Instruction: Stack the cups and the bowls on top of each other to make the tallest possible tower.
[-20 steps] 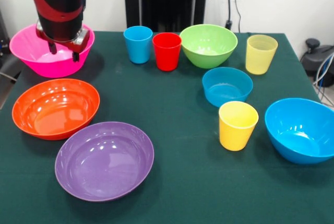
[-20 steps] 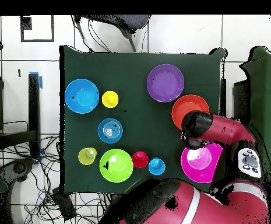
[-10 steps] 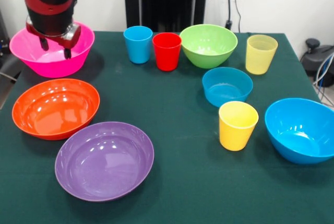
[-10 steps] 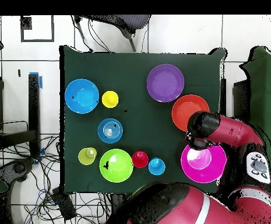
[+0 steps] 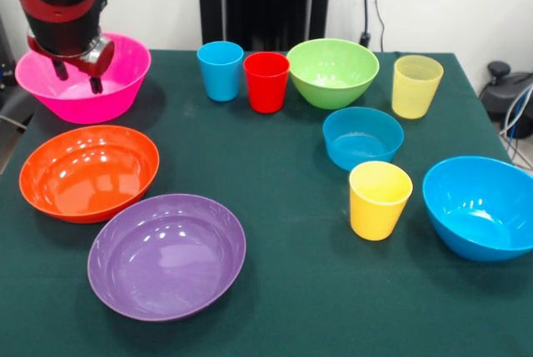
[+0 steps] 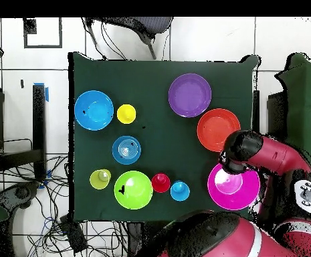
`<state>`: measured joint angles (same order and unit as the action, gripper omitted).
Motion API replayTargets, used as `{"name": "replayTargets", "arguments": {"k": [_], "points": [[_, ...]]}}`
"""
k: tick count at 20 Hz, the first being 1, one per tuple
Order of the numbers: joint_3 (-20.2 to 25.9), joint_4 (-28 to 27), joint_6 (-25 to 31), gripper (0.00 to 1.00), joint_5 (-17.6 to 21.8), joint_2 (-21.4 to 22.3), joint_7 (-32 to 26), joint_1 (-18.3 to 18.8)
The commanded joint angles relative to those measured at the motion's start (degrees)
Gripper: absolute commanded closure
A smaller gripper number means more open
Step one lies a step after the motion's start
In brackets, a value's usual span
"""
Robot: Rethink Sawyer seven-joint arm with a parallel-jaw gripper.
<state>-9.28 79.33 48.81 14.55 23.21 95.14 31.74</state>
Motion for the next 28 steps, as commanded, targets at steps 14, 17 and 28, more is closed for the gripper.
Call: {"name": "replayTargets", "arguments": {"k": [14,17,28], "points": [[14.3,4.4,-9.1,0.0,-1.4,-2.4,-2.4,4.2],[16.3,6.2,-11.7,0.0,-1.3,-2.0,-2.7,5.6],[17.1,5.4,-7.8,0.0,0.5,-3.5,-2.0,5.5]]}}
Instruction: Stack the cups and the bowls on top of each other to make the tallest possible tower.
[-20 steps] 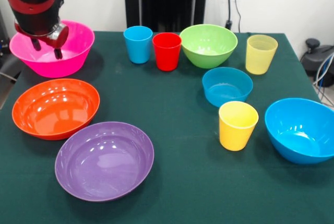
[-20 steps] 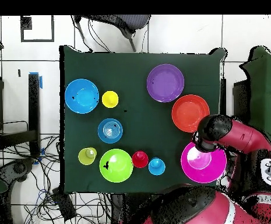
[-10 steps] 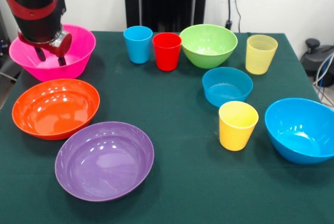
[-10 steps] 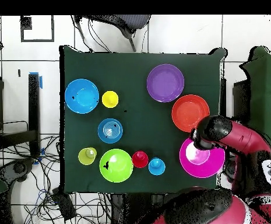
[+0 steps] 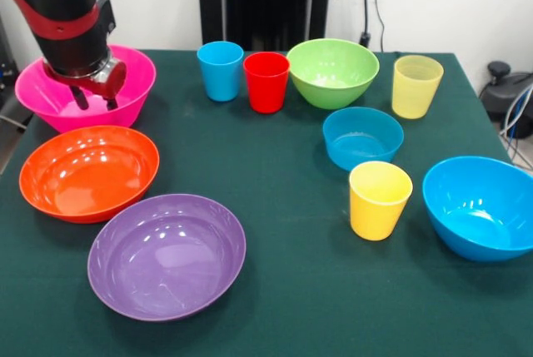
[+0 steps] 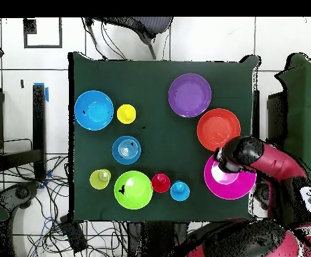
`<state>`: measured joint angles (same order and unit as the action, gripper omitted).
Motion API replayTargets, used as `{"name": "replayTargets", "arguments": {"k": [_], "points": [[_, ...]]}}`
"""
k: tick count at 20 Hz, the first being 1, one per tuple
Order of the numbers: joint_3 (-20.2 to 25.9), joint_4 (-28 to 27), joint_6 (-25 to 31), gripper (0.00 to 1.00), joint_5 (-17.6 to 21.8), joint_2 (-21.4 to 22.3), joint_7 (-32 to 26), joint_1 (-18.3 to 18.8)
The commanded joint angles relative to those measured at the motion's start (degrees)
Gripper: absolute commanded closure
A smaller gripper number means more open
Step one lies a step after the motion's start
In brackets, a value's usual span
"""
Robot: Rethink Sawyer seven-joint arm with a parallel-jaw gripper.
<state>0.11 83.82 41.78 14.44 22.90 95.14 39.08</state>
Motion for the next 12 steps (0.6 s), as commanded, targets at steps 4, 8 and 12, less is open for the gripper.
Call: {"name": "replayTargets", "arguments": {"k": [4,8,12], "points": [[7.1,0.3,1.2,0.0,0.6,-2.7,-1.4,-2.8],[7.4,0.9,3.4,0.0,0.5,-1.3,-2.8,-2.9],[10.1,3.0,4.7,0.0,-0.2,0.6,-5.9,-1.3]]}}
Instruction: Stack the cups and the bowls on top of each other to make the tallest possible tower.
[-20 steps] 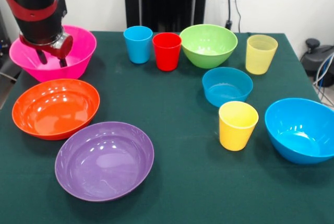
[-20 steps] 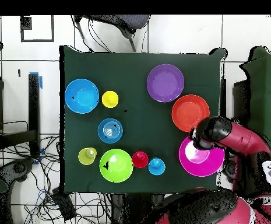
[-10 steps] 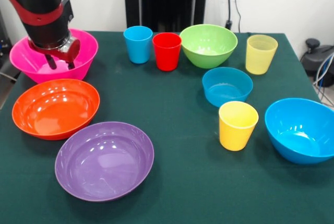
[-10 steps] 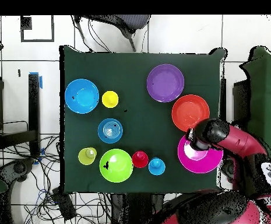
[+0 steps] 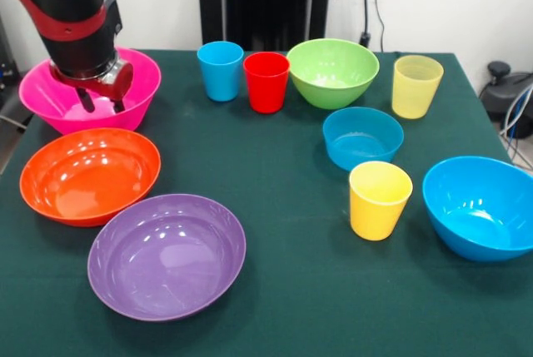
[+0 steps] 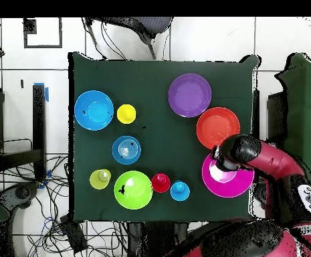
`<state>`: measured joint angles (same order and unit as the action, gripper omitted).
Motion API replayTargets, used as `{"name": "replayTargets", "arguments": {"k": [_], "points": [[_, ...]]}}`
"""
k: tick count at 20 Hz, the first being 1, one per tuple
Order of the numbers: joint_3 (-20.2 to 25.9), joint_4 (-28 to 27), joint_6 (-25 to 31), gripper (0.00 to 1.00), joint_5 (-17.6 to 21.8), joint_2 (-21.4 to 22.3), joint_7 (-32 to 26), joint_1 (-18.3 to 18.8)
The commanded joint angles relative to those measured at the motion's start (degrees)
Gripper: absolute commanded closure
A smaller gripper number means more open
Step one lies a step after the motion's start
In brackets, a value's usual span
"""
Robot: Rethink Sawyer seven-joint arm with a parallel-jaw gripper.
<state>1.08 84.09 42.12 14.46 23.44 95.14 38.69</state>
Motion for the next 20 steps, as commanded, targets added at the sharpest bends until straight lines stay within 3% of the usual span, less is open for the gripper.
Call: {"name": "replayTargets", "arguments": {"k": [1,5,12,16,20], "points": [[10.0,3.4,3.2,0.0,-0.7,0.2,-5.8,-0.4],[14.7,7.3,-2.6,0.0,-2.1,0.8,-6.7,4.0],[22.8,8.6,-7.4,0.0,-2.0,-1.2,-8.5,11.3],[24.3,8.9,-6.0,0.0,0.0,-1.1,-8.5,12.7],[24.1,9.6,-1.5,0.0,0.6,2.0,-6.5,11.9]]}}
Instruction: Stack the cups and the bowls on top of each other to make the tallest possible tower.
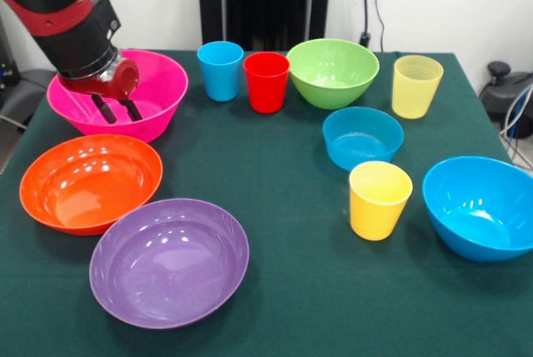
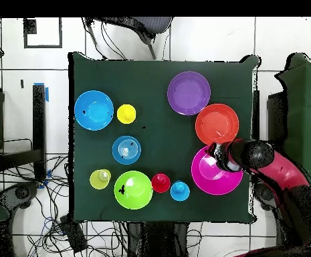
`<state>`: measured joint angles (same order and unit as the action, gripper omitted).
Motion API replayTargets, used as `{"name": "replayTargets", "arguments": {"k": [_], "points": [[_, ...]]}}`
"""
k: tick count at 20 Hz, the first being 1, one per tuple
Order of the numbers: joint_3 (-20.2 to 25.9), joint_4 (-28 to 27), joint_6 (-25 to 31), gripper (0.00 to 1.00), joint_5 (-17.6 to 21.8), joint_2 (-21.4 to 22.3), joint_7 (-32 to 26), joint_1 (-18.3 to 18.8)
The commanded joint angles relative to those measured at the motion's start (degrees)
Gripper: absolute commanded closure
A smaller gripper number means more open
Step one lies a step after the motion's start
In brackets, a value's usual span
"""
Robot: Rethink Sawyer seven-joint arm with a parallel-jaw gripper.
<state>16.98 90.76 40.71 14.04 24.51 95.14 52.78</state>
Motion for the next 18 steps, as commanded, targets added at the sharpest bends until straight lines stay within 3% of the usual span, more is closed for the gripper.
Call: {"name": "replayTargets", "arguments": {"k": [1,5,9,12,18], "points": [[8.1,3.1,0.9,0.0,0.9,1.9,-5.9,-2.5],[5.4,1.9,9.2,0.0,1.0,6.0,-3.7,-6.1],[4.6,1.4,13.3,0.0,0.1,8.4,-2.4,-7.9],[4.8,-0.3,14.5,0.0,-0.4,8.0,-2.0,-8.7],[3.5,-4.7,11.3,0.0,1.7,3.8,-0.9,-11.0]]}}
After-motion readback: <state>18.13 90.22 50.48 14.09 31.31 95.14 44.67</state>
